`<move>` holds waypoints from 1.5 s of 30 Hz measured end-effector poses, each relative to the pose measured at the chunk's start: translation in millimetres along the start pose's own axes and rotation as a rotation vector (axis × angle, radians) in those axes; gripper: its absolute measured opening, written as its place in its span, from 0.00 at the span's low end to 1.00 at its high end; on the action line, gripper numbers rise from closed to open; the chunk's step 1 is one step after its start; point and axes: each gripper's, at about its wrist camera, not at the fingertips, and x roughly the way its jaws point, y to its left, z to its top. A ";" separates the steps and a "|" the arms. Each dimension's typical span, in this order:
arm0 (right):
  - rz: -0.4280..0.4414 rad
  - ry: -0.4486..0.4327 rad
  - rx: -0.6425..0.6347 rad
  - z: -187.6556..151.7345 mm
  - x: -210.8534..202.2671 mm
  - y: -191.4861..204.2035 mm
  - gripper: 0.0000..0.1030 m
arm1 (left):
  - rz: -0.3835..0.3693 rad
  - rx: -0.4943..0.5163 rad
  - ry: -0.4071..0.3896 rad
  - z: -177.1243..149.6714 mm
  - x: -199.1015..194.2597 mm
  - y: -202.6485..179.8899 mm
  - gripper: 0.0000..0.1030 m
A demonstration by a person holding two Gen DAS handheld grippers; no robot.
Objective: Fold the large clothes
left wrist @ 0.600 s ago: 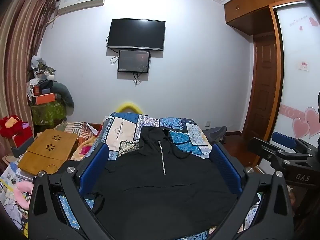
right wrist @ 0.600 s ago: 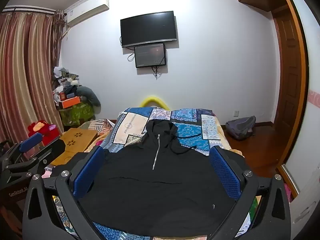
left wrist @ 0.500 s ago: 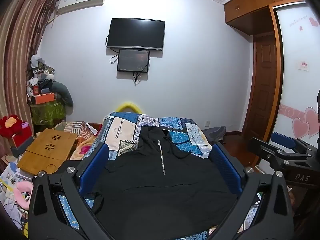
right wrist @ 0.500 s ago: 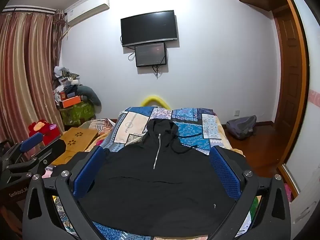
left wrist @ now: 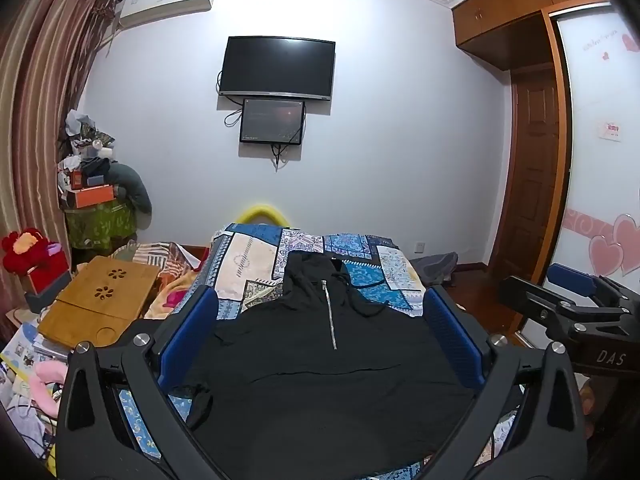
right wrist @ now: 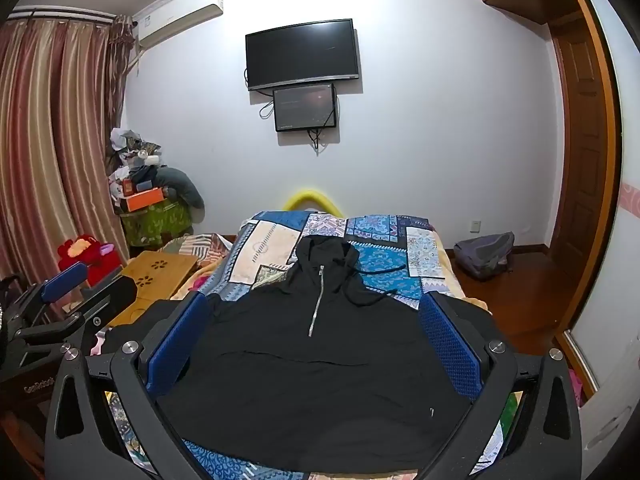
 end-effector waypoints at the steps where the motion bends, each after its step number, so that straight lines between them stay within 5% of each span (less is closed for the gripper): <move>1: 0.000 0.001 0.000 -0.3 0.0 0.3 1.00 | 0.000 0.000 0.002 -0.7 1.0 -0.2 1.00; 45: 0.002 0.018 -0.007 -2.5 5.9 -0.6 1.00 | 0.003 -0.014 0.010 -5.9 8.8 2.5 1.00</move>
